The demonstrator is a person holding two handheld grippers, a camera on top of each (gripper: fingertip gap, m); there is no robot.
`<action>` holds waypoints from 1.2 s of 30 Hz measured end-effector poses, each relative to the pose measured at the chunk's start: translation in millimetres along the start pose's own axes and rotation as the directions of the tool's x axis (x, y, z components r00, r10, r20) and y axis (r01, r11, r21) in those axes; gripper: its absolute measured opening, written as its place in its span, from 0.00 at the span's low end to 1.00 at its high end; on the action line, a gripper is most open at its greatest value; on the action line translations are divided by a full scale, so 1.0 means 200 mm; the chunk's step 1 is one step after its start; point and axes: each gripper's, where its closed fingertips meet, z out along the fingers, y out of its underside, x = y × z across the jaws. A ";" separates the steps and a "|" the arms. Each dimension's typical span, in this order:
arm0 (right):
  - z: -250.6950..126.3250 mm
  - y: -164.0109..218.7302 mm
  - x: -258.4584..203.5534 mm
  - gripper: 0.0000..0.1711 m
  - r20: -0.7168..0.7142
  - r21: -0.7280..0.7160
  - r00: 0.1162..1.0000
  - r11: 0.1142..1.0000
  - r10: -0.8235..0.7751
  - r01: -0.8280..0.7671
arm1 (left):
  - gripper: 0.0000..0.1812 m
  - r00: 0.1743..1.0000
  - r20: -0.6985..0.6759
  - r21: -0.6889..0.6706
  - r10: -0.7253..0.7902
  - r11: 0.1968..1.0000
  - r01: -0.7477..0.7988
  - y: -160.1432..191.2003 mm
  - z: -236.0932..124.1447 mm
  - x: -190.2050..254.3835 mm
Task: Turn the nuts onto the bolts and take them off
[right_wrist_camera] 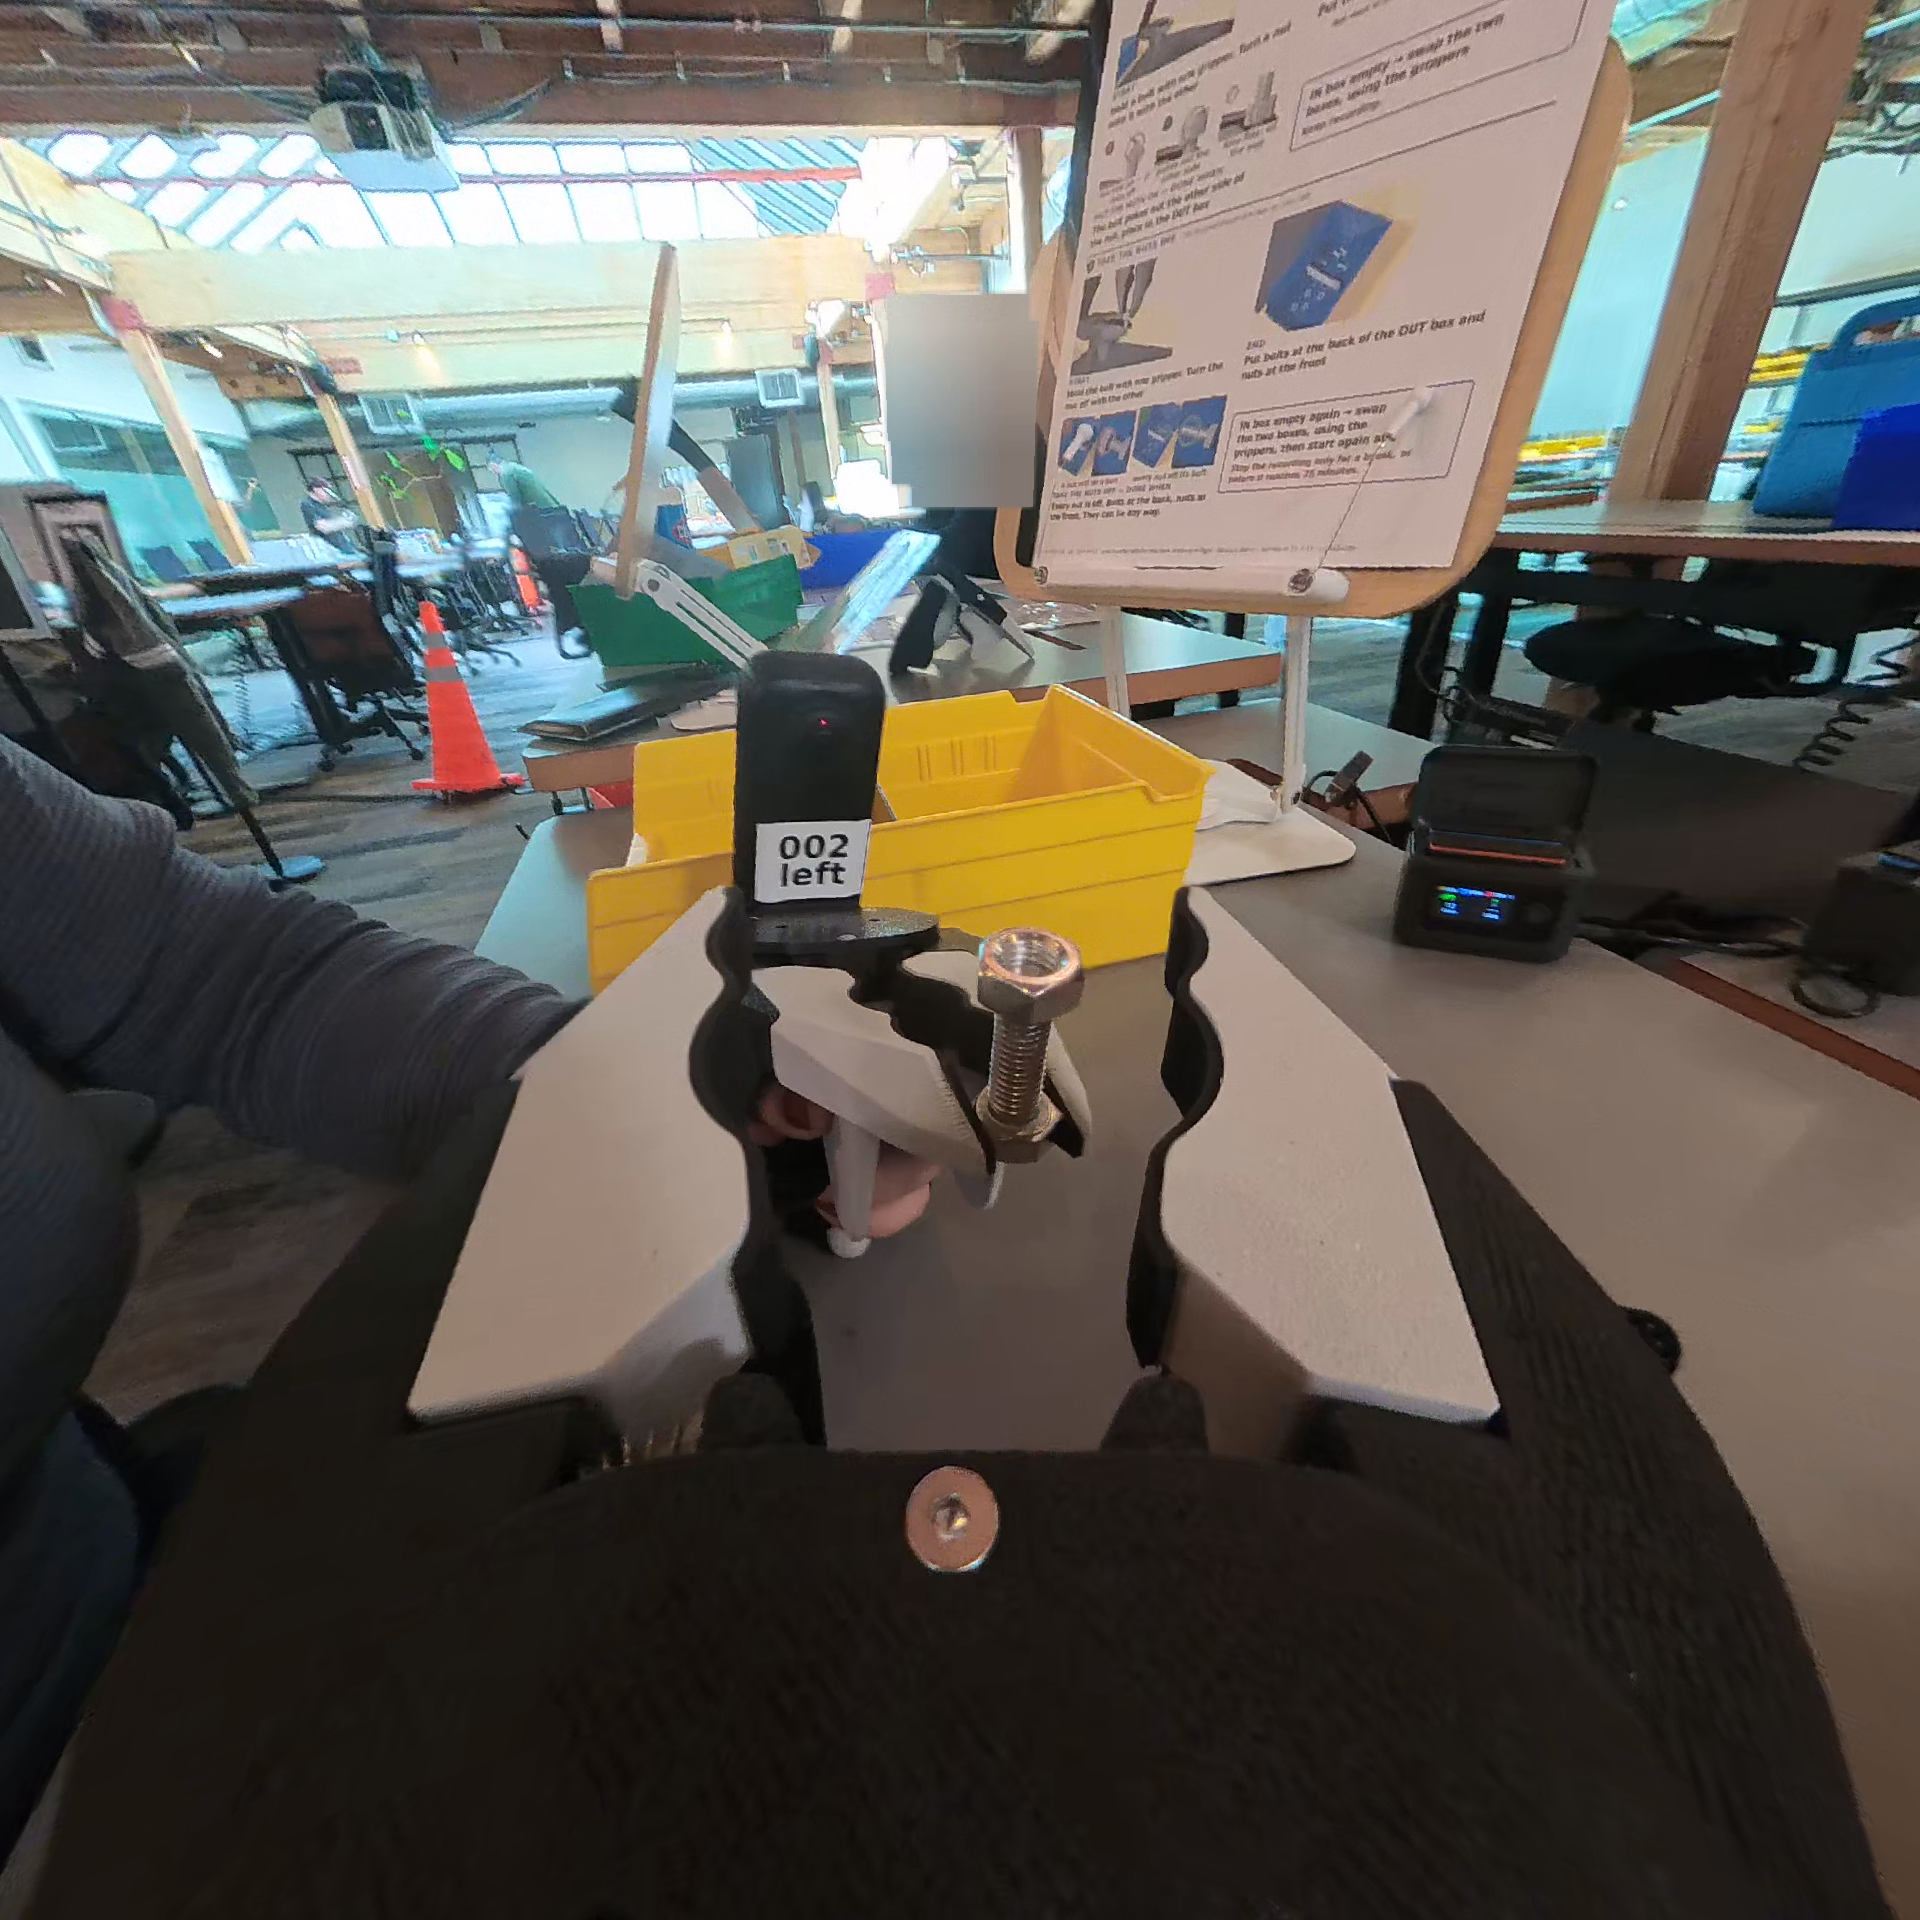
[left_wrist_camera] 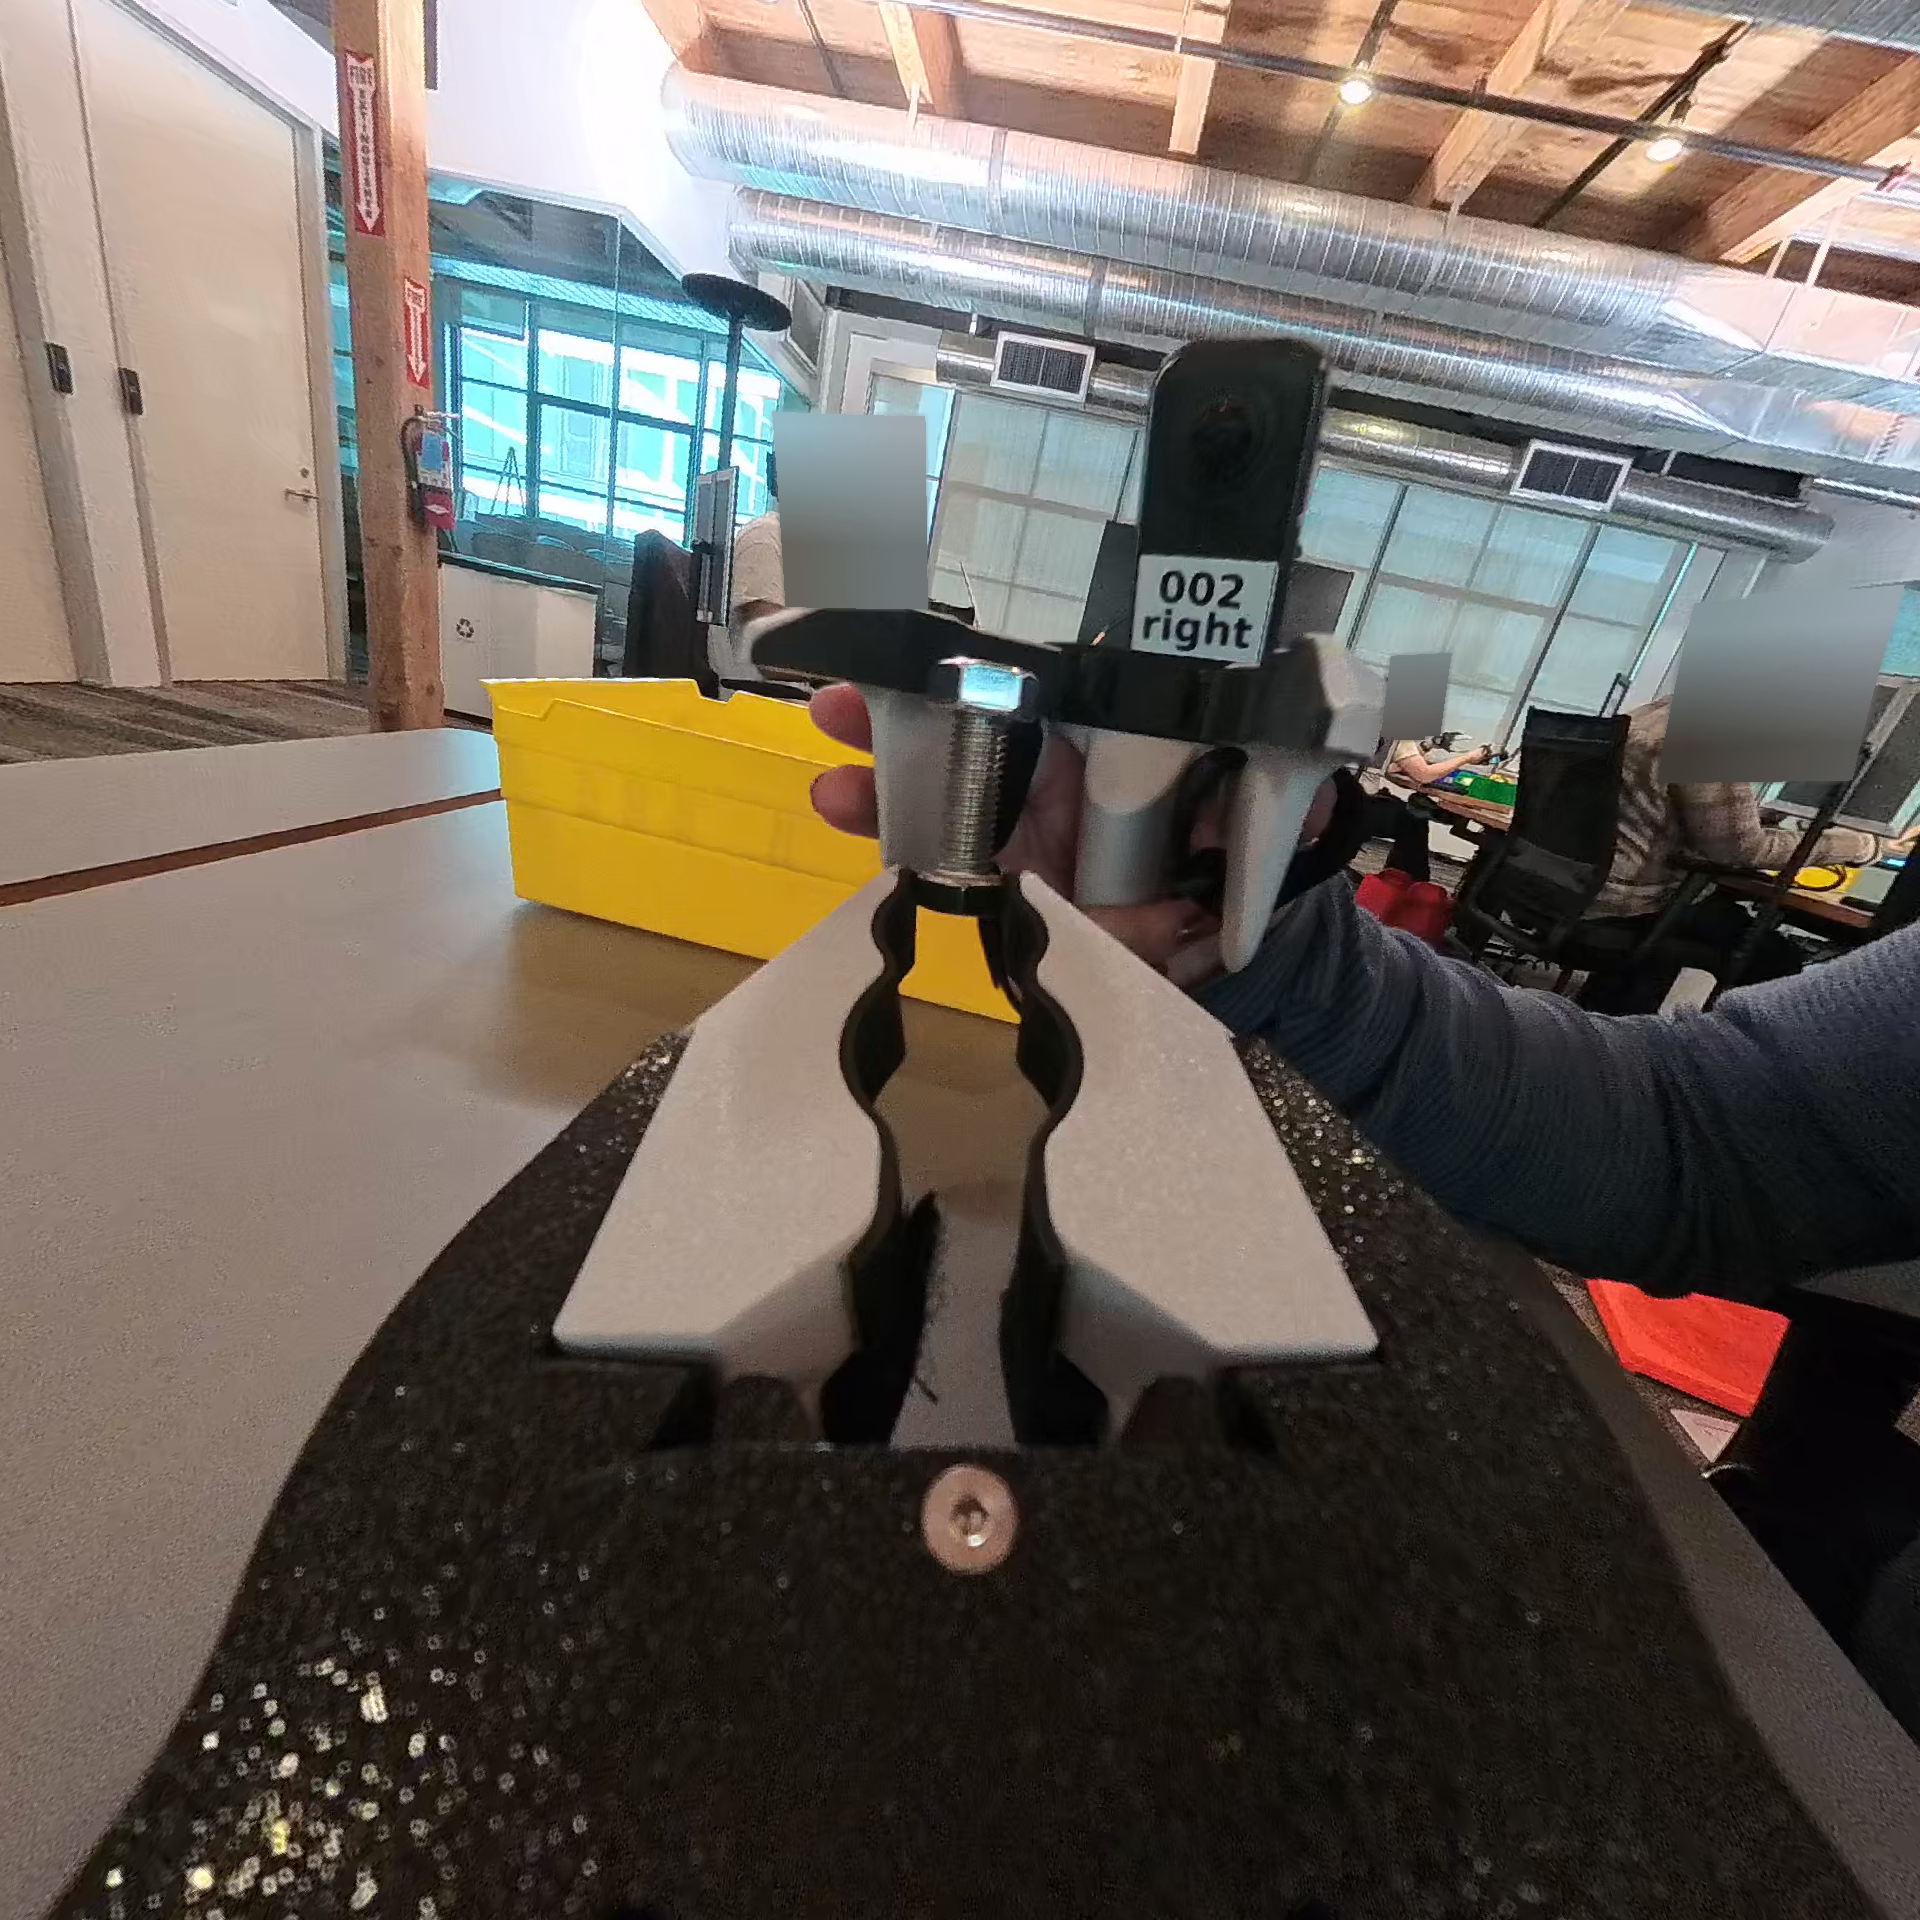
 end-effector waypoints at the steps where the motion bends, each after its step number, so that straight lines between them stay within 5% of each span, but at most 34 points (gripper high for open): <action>1: 0.00 0.00 -0.01 0.47 0.021 0.009 1.000 1.000 0.019 -0.019 | 0.08 1.000 0.001 0.001 -0.001 1.000 0.001 0.00 0.00 0.00; 36: 0.00 0.01 -0.01 0.47 -0.027 0.023 0.999 0.999 -0.042 0.043 | 0.08 0.999 0.019 -0.007 -0.043 0.999 0.043 0.01 0.00 -0.03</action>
